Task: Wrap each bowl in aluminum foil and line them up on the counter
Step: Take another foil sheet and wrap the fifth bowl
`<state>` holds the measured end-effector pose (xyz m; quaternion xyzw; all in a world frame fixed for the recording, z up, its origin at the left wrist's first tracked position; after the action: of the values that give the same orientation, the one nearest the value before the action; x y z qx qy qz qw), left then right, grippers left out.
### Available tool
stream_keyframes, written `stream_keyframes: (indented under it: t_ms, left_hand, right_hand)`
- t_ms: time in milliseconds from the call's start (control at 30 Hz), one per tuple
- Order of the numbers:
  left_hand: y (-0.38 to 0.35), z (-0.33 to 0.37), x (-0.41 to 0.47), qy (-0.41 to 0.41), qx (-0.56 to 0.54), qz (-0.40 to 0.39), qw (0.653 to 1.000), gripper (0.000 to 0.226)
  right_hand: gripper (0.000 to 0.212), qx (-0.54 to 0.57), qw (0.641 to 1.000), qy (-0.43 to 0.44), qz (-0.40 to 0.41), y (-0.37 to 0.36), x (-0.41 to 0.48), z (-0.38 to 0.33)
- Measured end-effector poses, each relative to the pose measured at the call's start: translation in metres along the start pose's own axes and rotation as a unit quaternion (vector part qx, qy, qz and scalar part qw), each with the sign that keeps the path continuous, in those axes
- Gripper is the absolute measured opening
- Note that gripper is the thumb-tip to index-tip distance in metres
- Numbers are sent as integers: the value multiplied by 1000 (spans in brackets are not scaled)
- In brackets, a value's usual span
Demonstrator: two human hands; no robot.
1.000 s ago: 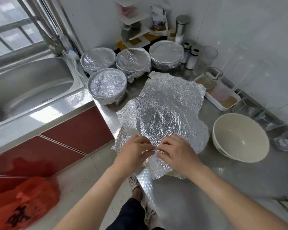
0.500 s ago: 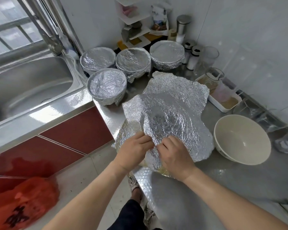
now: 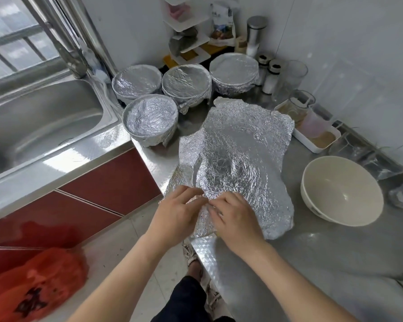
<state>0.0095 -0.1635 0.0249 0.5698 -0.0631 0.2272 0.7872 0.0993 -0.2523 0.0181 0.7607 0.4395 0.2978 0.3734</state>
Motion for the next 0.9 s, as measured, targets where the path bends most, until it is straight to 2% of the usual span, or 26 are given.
stream_keyframes:
  t_ms: [167,267,600,733,900]
  left_hand:
    - [-4,17,5,-38,-31,-28,998,17]
    - [-10,16,6,-45,-28,-37,998,15]
    - [-20,14,4,-49,8,-25,998,8]
    - [-20,17,2,-49,34,-2,998,13]
    - [-3,16,6,-59,12,46,997,19]
  right_hand:
    - [30,18,998,61,-29,14,-3,20]
    - [19,2,995,88,-42,12,-3,25]
    - [3,-122,976,181,13,8,-12,18]
    - [17,-148,971,183,35,4,-10,15]
    - [19,-134,977,152,69,6,-6,-1]
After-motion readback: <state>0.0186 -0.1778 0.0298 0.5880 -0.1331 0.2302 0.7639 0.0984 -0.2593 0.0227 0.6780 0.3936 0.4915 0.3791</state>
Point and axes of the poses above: each hand's wrist, its own x-axis towards the middle knuckle, its own y-axis out of the back of the hand, z = x × y, the point moved 7 cm from there along x, towards the middle knuckle
